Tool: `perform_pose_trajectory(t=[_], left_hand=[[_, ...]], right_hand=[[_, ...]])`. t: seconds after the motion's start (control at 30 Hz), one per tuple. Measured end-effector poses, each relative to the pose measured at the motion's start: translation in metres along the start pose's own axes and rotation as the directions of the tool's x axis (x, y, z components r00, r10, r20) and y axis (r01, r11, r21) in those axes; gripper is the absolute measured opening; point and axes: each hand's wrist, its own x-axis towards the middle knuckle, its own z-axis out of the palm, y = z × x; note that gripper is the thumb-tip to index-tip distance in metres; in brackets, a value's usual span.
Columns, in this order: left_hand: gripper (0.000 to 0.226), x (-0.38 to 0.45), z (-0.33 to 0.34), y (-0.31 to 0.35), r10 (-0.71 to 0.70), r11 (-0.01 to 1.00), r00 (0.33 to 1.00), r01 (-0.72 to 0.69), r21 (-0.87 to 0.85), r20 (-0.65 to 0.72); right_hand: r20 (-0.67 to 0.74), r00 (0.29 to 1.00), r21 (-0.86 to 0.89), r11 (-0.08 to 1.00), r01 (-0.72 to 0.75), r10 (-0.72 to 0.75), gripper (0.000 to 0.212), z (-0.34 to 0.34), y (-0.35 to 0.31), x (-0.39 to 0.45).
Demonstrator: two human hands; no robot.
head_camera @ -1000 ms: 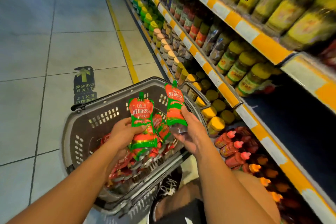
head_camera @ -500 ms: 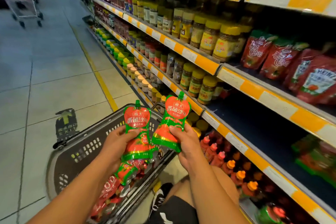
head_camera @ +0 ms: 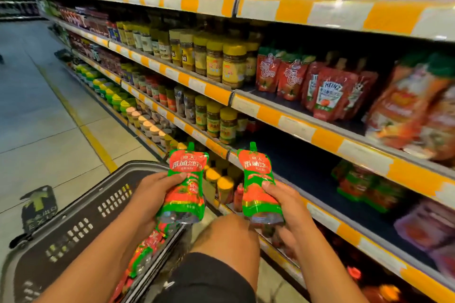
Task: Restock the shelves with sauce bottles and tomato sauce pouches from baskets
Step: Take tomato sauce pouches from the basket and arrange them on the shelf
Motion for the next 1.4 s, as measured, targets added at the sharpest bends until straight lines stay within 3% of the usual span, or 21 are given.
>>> perform_pose_trajectory(t=[0.23, 0.47, 0.77, 1.07, 1.2, 1.4], left_hand=[[0.021, -0.006, 0.075, -0.011, -0.04, 0.992, 0.983, 0.017, 0.123, 0.182], [0.023, -0.009, 0.144, -0.041, -0.094, 0.969, 0.953, 0.022, 0.244, 0.289], [0.021, 0.011, 0.224, -0.082, -0.135, 0.982, 0.899, 0.064, 0.18, 0.417], [0.022, 0.028, 0.29, -0.108, -0.134, 0.982, 0.845, 0.044, 0.182, 0.517], [0.019, 0.052, 0.309, -0.105, -0.066, 0.982, 0.831, -0.045, 0.184, 0.552], [0.029, 0.082, 0.331, -0.108, -0.023, 0.971, 0.798, -0.126, 0.204, 0.602]], right_hand=[[-0.107, 0.993, -0.114, 0.993, 0.035, -0.047, 0.042, -0.075, -0.024, -0.019], [-0.251, 0.965, -0.149, 0.988, 0.034, -0.071, 0.025, -0.125, -0.038, -0.041], [-0.417, 0.877, -0.367, 0.927, 0.077, -0.238, 0.017, -0.163, -0.054, -0.052], [-0.592, 0.773, -0.298, 0.953, 0.052, -0.228, 0.035, -0.184, -0.064, -0.035], [-0.654, 0.73, -0.293, 0.956, -0.002, -0.199, 0.058, -0.191, -0.067, -0.024], [-0.685, 0.676, -0.341, 0.94, 0.031, -0.271, 0.028, -0.201, -0.068, -0.016]])
